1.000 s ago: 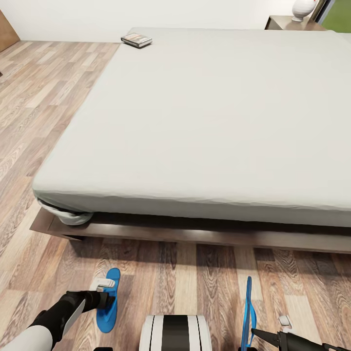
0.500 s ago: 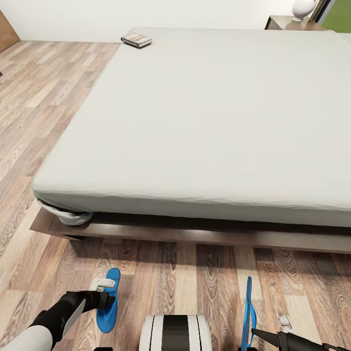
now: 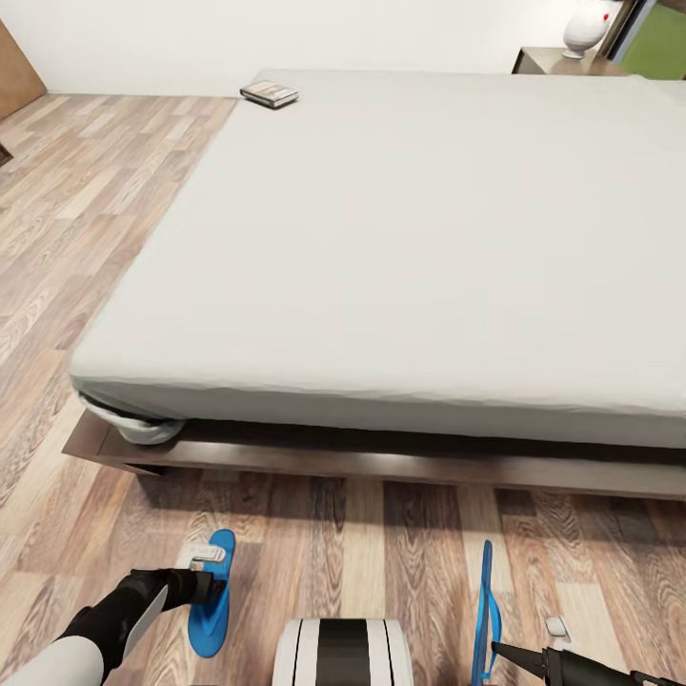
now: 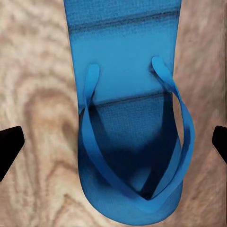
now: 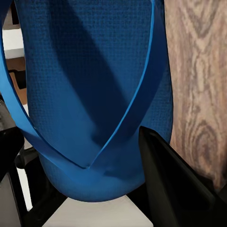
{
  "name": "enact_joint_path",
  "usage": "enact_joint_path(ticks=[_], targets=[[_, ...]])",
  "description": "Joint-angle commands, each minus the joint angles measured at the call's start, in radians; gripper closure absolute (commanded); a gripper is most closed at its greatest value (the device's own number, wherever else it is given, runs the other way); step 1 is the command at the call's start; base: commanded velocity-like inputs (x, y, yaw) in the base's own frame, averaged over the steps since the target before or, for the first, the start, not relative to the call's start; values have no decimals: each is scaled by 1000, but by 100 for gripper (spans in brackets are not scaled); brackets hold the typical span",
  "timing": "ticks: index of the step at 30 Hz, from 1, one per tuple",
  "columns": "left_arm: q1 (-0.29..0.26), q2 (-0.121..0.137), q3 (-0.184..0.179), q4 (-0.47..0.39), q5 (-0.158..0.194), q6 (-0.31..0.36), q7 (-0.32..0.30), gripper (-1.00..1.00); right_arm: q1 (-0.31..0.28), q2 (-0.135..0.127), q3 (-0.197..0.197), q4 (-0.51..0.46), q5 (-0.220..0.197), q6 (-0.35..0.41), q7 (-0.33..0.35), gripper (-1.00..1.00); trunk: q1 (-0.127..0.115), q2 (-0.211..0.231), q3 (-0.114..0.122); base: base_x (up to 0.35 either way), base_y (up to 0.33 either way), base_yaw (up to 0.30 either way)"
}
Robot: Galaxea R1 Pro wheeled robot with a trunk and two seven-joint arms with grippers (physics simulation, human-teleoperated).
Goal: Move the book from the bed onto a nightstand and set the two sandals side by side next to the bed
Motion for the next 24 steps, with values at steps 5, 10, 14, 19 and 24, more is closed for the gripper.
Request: enact_joint_path(ticks=[5, 10, 14, 19, 24], targets=[[-1, 1, -6, -1, 10, 6, 1, -100, -1, 0, 10, 3, -9, 8, 3, 100, -1, 0, 3, 0, 0, 0], [-1, 1, -6, -2, 10, 6, 1, -100, -1, 0, 10, 3, -9, 8, 3, 100, -2, 1, 15, 0, 0, 0], [0, 1, -6, -1, 10, 6, 1, -100, -1, 0, 10, 3, -9, 8, 3, 100, -4, 2, 30, 0, 0, 0], [0, 1, -6, -1, 10, 7, 1, -100, -1, 0, 10, 3, -9, 8, 3, 100, -6, 3, 50, 0, 0, 0], [0, 1, -6, -2, 10, 7, 1, -100, -1, 0, 10, 3, -9, 8, 3, 100, -6, 3, 54, 0, 0, 0]])
